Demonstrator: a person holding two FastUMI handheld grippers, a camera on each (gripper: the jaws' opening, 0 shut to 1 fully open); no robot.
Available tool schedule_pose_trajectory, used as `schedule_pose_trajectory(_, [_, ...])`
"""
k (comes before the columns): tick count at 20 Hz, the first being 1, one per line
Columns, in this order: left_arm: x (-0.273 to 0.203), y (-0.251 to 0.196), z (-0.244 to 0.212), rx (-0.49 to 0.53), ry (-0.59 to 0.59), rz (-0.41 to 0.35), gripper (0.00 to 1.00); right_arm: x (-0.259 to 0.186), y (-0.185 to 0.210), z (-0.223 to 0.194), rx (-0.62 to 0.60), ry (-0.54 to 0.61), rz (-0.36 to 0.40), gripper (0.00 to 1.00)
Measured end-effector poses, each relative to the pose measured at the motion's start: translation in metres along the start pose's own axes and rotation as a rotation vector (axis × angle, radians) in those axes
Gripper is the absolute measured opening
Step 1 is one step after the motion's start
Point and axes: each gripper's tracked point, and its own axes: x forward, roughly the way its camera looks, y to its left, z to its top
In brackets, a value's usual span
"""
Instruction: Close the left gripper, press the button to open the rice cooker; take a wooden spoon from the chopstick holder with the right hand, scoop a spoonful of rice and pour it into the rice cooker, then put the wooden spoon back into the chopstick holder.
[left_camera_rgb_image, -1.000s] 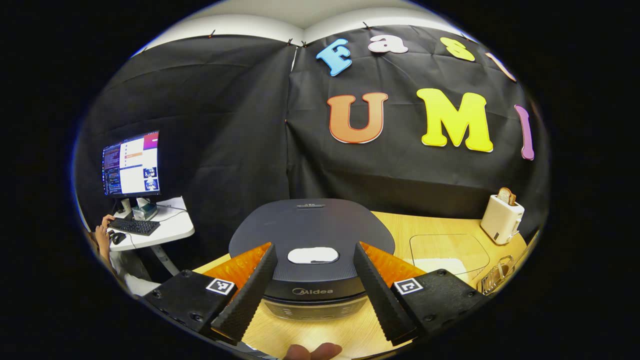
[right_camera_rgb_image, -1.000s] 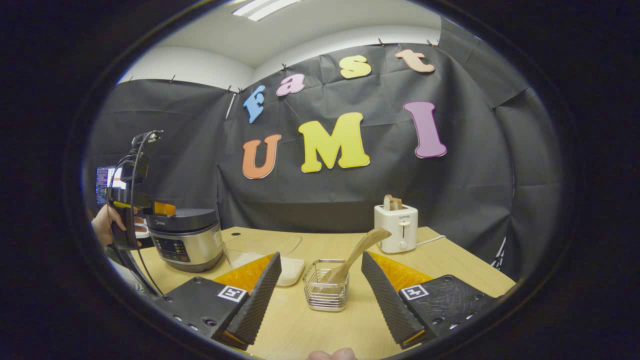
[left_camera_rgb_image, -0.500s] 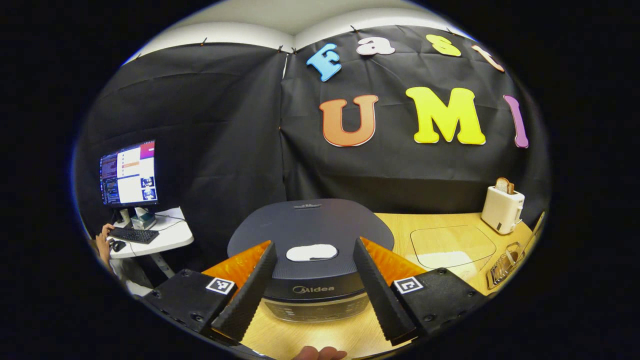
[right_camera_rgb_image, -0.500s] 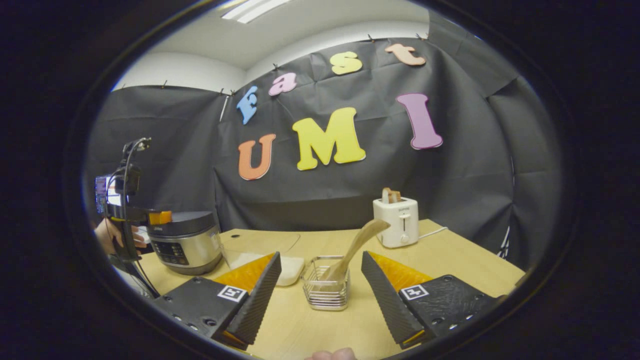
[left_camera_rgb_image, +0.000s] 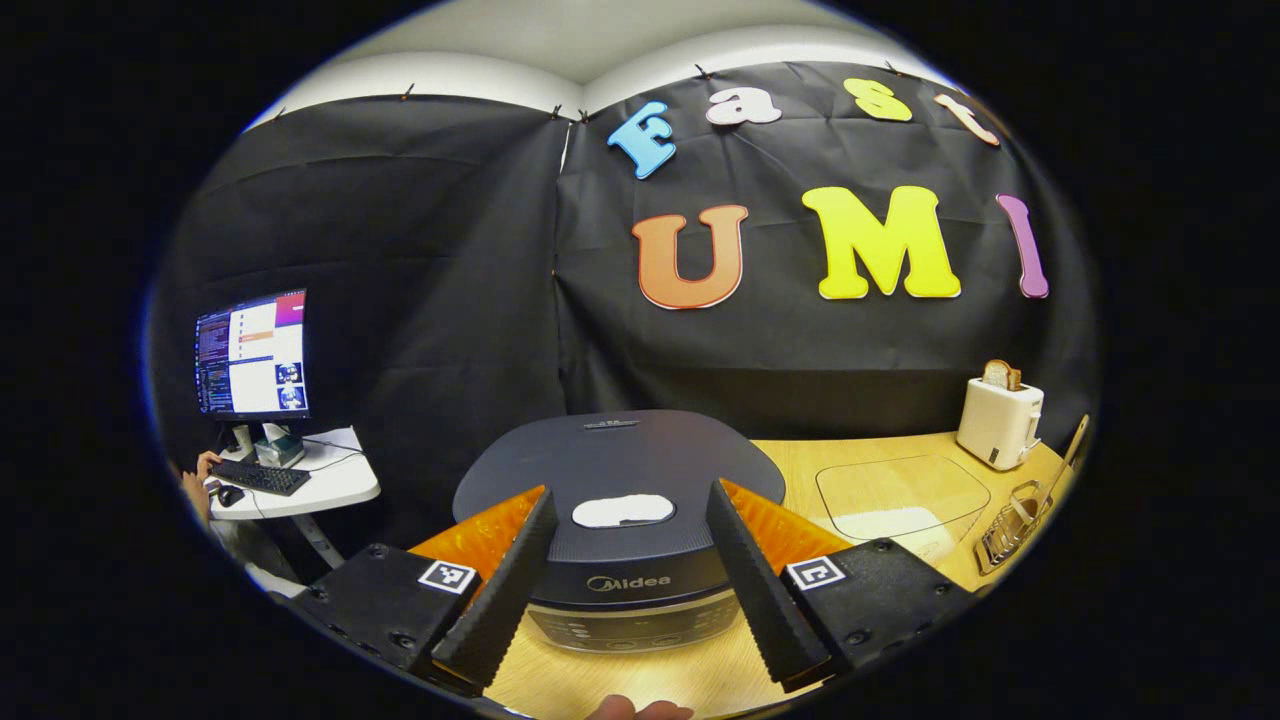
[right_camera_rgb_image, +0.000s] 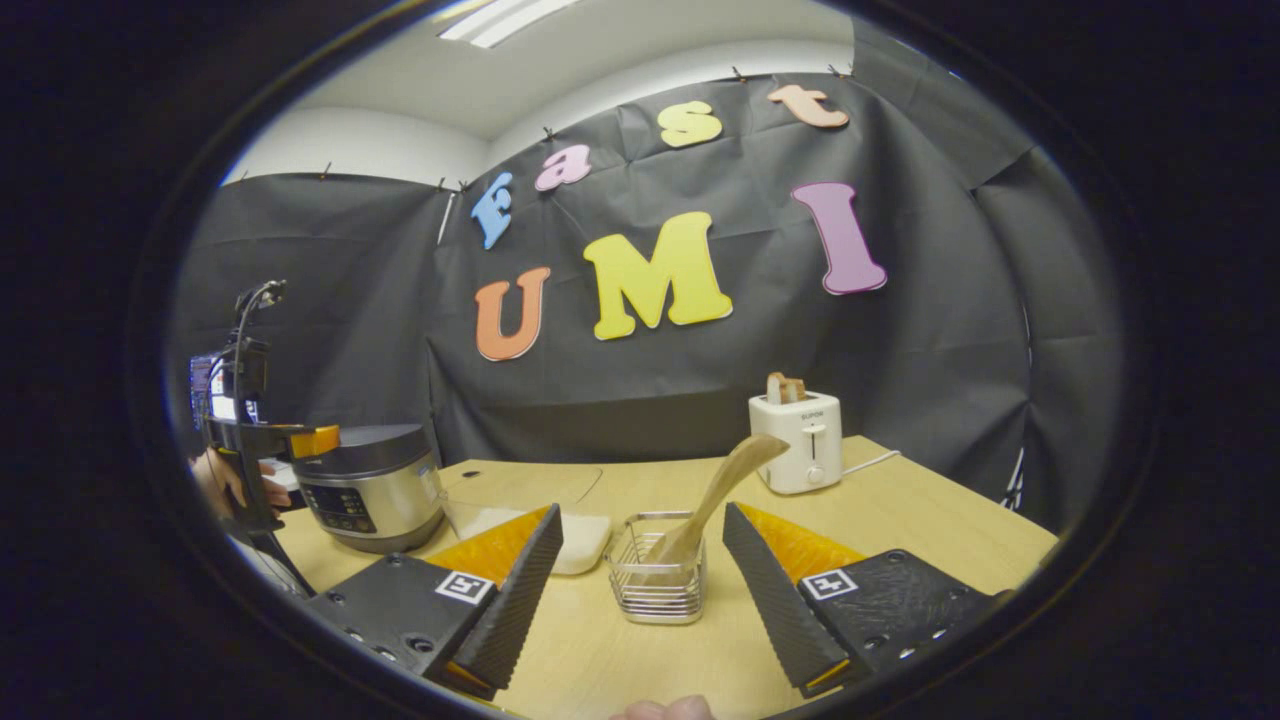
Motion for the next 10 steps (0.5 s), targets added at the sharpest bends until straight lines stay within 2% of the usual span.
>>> schedule_pose_trajectory(3, [-0.001, 0.000, 0.003, 0.003, -0.009, -0.009, 0.97, -0.006, -0.008, 0.009, -0.003, -0.020, -0.019, 0.91])
schedule_pose_trajectory(4, [-0.002, 0.000, 0.003, -0.006, 0.001, -0.011, 0.96, -0.008, -0.012, 0.011, -0.010, -0.025, -0.029, 0.95])
schedule_pose_trajectory(5, [-0.004, 0.000, 0.003, -0.025, 0.009, -0.015, 0.96, -0.009, -0.016, 0.016, -0.016, -0.033, -0.044, 0.96])
schedule_pose_trajectory(6, [-0.008, -0.003, 0.007, -0.047, 0.009, -0.023, 0.97, -0.011, -0.019, 0.022, -0.022, -0.045, -0.053, 0.95])
schedule_pose_trajectory(7, [-0.012, -0.005, 0.014, -0.056, -0.001, -0.028, 0.97, -0.013, -0.021, 0.029, -0.025, -0.057, -0.063, 0.91])
schedule_pose_trajectory(10, [-0.030, -0.014, 0.035, -0.023, -0.039, -0.044, 0.97, -0.015, -0.028, 0.050, -0.019, -0.101, -0.099, 0.95])
